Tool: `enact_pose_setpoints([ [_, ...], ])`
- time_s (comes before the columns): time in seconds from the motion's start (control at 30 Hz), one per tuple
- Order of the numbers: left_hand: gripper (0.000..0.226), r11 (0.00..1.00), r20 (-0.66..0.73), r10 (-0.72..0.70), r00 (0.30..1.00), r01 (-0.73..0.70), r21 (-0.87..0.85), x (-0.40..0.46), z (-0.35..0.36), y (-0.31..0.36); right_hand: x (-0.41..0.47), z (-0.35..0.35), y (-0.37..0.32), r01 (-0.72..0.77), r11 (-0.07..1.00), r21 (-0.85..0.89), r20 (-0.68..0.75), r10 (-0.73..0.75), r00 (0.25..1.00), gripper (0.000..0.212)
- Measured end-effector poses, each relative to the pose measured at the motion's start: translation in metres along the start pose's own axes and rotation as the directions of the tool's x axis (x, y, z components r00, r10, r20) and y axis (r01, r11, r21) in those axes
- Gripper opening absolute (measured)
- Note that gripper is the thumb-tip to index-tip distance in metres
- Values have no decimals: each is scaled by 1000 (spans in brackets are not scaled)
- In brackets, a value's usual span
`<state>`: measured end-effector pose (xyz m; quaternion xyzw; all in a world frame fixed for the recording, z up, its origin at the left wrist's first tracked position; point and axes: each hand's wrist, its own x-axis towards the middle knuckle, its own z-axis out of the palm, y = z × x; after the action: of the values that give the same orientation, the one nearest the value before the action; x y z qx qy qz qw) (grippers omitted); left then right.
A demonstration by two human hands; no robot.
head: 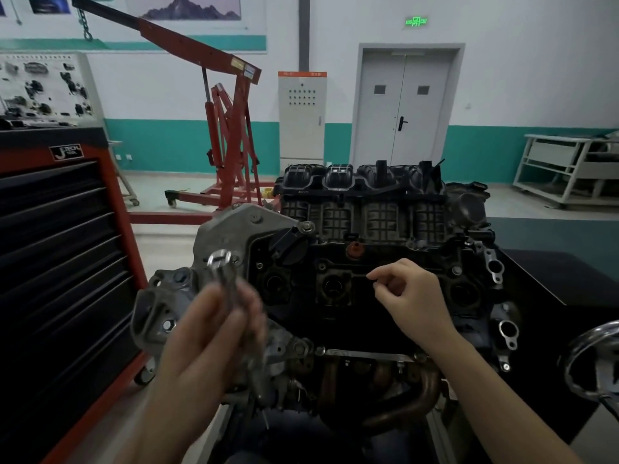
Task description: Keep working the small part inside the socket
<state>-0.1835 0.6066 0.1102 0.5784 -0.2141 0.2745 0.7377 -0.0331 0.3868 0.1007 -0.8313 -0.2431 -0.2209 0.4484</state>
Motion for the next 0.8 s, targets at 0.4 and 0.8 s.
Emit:
enact_pose_setpoints([
  [0.4,32,984,23,129,991,-131,124,96,32,-57,-7,-8,13,15,998,66,13,-16,1000,24],
  [0.8,20,981,178,136,975,-158,115,81,26,-57,7,34,-7,261,921,288,94,-298,950,37],
])
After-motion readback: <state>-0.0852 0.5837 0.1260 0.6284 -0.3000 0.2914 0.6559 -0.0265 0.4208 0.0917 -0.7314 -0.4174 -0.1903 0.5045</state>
